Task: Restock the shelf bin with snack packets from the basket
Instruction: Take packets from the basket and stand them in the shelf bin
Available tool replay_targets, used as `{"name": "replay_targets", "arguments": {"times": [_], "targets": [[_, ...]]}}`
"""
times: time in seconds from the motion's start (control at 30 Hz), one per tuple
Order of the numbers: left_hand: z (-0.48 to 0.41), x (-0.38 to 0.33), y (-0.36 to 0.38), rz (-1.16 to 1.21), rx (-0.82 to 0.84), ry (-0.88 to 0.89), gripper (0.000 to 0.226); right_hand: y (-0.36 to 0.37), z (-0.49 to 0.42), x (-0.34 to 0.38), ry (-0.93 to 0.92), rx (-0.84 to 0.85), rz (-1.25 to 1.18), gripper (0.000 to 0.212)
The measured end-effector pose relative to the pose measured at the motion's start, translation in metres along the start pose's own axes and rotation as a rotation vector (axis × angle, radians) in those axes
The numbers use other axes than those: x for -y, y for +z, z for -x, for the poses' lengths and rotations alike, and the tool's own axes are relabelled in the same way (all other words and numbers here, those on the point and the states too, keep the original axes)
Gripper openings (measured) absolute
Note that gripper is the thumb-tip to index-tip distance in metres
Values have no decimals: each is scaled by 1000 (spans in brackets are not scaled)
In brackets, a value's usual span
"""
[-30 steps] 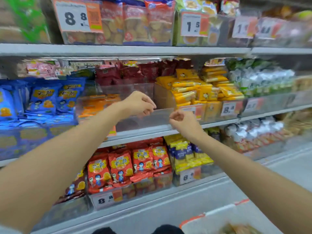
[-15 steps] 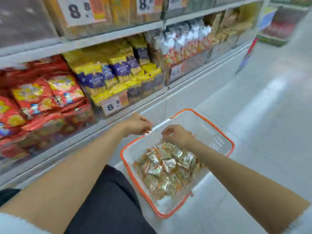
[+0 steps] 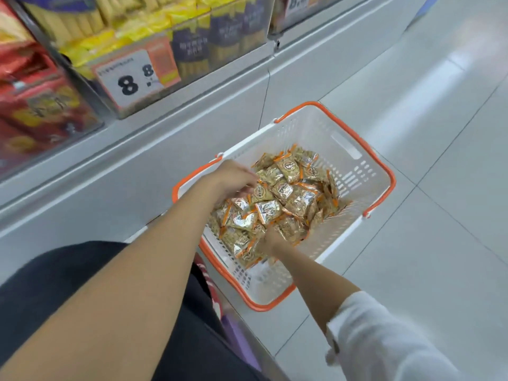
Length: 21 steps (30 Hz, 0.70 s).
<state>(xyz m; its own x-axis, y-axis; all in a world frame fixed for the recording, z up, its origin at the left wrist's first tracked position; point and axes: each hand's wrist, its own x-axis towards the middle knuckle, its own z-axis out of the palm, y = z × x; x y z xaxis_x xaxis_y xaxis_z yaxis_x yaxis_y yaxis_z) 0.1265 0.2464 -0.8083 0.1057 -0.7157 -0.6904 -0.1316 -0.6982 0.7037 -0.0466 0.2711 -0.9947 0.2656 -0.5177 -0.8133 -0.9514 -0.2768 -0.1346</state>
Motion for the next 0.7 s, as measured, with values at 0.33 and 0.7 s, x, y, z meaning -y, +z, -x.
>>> {"name": "replay_targets", "arguments": {"times": [0.33, 0.7], "targets": [[3, 4, -13, 53, -56, -49, 18, -10, -3, 5, -110, -4, 75, 18], [51, -16, -22, -107, -186, 138, 36, -194, 137, 23, -578, -347, -821, 13]]}}
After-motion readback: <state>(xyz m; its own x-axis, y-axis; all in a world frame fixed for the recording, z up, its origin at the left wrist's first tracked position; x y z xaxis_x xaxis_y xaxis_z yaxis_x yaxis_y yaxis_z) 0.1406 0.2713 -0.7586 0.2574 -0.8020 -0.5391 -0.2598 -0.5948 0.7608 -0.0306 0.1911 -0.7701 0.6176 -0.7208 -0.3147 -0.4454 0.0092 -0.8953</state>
